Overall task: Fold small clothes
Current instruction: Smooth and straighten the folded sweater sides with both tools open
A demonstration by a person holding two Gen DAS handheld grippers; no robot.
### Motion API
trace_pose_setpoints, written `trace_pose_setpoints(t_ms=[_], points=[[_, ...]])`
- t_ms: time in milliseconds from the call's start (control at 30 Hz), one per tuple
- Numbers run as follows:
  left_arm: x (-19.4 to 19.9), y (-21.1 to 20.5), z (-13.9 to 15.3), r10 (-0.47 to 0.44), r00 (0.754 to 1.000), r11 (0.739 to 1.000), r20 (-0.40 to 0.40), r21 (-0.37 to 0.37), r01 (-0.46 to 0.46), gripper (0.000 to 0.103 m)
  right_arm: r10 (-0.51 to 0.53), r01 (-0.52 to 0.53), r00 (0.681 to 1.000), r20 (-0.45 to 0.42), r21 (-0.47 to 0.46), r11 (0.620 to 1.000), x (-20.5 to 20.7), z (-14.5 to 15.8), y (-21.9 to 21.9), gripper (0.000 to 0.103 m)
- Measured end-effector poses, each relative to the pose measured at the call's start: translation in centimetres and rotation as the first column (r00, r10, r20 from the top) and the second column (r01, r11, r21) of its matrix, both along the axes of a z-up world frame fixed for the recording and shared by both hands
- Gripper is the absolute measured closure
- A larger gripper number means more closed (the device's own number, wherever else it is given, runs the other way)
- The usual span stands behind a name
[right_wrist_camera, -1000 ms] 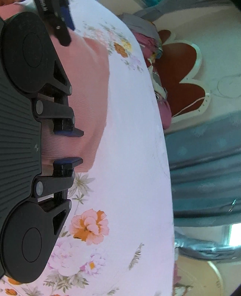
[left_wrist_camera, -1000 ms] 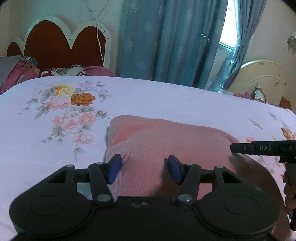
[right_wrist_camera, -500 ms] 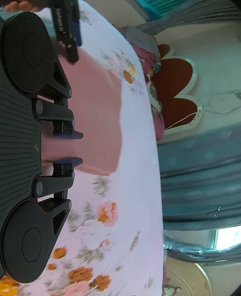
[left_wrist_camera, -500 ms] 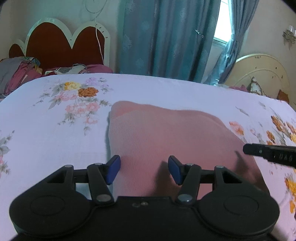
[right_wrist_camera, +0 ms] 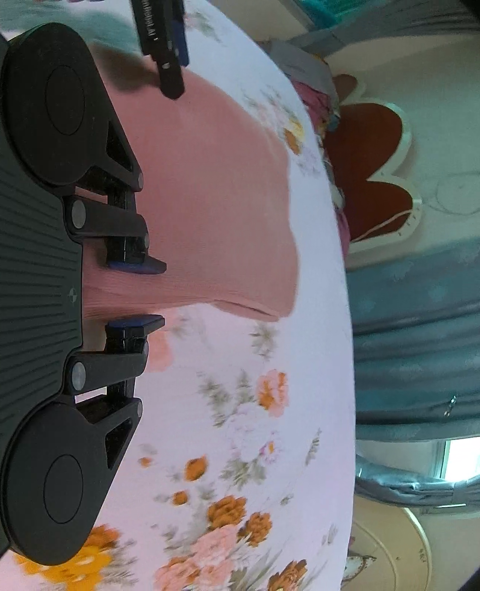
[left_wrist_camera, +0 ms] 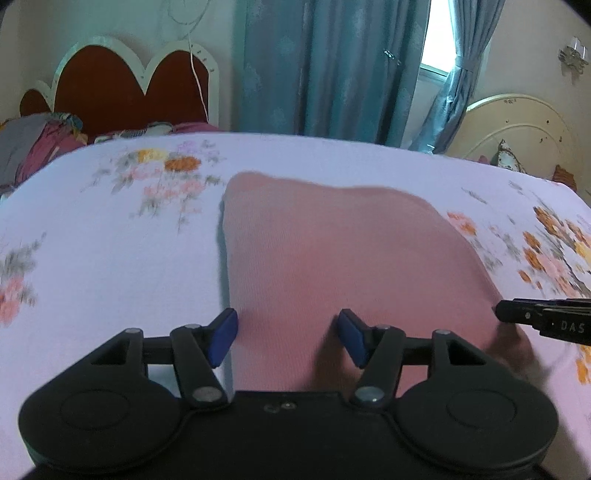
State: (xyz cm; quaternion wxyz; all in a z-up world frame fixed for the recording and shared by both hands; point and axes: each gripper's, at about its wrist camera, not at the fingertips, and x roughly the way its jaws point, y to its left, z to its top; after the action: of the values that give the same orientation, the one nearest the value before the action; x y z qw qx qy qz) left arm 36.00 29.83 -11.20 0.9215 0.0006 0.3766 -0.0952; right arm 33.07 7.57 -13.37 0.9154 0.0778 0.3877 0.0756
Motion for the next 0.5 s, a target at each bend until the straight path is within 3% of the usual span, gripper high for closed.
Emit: trace_pose_setpoints(t_ms=[167,500], points=[[-1.1,0.1,-2.3,0.014,0.998,1.0,-0.056,-0.002,-0.014,0.042,-0.011,0.011,0.999,-0.039,-0.007,1.0,0.2,-2.2,0.0,0.08],[-1.6,-0.4,-2.7,0.047,0.997,0.999,-0.06,0.002,-0.047,0.038,0.001,0.001,0.999,-0.049,0.041,0.999,0.2,-2.6,-1.0,0.079]])
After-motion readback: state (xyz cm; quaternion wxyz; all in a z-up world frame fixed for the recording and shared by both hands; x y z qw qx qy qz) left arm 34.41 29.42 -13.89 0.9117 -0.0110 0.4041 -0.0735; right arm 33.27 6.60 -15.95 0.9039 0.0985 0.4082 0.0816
